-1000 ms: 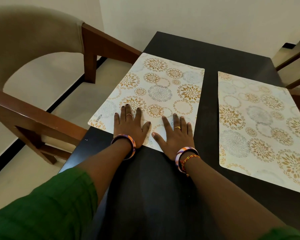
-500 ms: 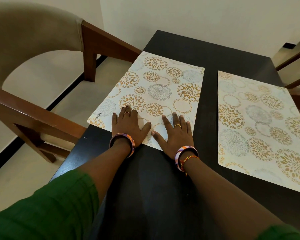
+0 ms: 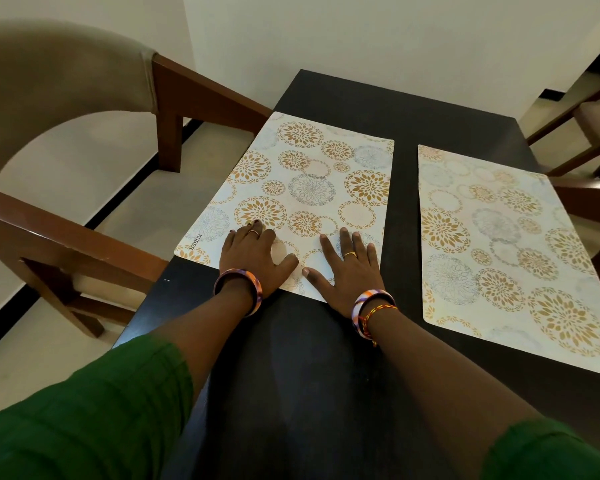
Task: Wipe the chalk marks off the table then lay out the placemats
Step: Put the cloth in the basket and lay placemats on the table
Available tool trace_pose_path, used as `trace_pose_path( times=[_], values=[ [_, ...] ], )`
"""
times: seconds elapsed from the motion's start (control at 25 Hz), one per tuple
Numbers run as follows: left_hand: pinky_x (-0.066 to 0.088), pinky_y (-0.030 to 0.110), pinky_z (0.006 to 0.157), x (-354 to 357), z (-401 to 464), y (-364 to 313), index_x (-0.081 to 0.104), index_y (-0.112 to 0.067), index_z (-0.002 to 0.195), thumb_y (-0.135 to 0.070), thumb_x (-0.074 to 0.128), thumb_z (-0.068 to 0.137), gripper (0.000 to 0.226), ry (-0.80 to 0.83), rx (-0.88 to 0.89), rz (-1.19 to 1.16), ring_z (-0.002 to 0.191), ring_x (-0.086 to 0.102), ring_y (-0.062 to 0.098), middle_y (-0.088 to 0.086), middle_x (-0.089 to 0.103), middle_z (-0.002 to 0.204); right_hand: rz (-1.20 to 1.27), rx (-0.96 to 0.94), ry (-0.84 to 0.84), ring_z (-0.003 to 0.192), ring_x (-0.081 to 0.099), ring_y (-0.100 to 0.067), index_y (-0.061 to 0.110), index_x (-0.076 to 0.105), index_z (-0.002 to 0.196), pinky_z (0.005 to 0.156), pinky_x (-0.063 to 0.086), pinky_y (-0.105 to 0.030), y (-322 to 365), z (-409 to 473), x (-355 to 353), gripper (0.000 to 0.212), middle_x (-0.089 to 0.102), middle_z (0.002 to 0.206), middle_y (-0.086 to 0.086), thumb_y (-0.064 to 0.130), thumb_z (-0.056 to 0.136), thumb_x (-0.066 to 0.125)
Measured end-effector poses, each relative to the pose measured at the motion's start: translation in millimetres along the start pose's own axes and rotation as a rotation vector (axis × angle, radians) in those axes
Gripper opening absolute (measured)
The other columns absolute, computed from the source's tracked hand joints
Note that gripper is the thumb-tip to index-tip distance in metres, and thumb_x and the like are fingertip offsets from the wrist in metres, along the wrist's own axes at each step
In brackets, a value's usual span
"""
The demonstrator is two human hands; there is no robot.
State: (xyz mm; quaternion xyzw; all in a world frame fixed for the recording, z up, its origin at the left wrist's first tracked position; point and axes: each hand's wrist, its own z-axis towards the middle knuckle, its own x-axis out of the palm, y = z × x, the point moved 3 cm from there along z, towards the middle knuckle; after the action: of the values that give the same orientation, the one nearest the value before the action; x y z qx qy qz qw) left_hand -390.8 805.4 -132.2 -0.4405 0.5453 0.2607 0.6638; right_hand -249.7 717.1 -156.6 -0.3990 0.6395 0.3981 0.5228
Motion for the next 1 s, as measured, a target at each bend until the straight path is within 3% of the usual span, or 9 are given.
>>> trace_pose_path(
  times=[0.12,0.56,0.72,0.88,1.0],
  values=[
    [0.018,0.039,0.117,-0.6,-1.1,-1.2,0.044,-0.017,0.134,-0.054,0.048,0.084,0.062,-0.013,0.002,-0.01,0.14,0.027,0.023,0.007,0.033,0.151,0.005,0.004,0.001,0.146,-0.012,-0.028,0.032,-0.002,0.149,0.118,-0.007,-0.046,-1.2,-1.4,-1.0,0.085,-0.011,0.158,-0.006,0.072,0.075,0.006],
    [0.02,0.04,0.116,-1.2,-1.1,-3.2,0.041,-0.015,0.136,-0.052,0.049,0.085,0.063,-0.004,-0.021,-0.029,0.14,0.026,0.025,0.007,0.03,0.152,-0.001,0.01,0.016,0.145,-0.014,-0.029,0.032,-0.003,0.149,0.116,-0.009,-0.045,0.5,-0.6,-1.6,0.087,-0.014,0.158,-0.006,0.072,0.072,0.005],
    [0.021,0.042,0.117,0.0,-0.7,-2.9,0.037,-0.014,0.138,-0.052,0.048,0.086,0.065,0.01,-0.031,-0.039,0.141,0.024,0.026,0.008,0.029,0.152,-0.007,0.001,0.022,0.145,-0.014,-0.029,0.032,-0.004,0.149,0.116,-0.01,-0.045,0.9,1.5,-2.8,0.086,-0.014,0.158,-0.006,0.072,0.073,0.005],
    [0.018,0.041,0.118,-0.7,-0.6,-3.0,0.035,-0.013,0.139,-0.051,0.047,0.087,0.066,0.009,-0.03,-0.049,0.142,0.022,0.026,0.009,0.027,0.153,-0.023,0.002,0.029,0.145,-0.014,-0.029,0.031,-0.004,0.149,0.116,-0.009,-0.045,0.8,1.5,-5.4,0.077,-0.014,0.158,-0.006,0.07,0.086,0.015],
    [0.017,0.041,0.118,-1.0,-0.6,-2.8,0.035,-0.013,0.14,-0.051,0.047,0.087,0.066,0.011,-0.025,-0.045,0.142,0.021,0.026,0.009,0.026,0.153,-0.022,0.011,0.017,0.145,-0.014,-0.029,0.031,-0.004,0.149,0.116,-0.009,-0.045,2.3,0.6,-5.0,0.082,-0.014,0.158,-0.006,0.073,0.08,0.008]
  ],
)
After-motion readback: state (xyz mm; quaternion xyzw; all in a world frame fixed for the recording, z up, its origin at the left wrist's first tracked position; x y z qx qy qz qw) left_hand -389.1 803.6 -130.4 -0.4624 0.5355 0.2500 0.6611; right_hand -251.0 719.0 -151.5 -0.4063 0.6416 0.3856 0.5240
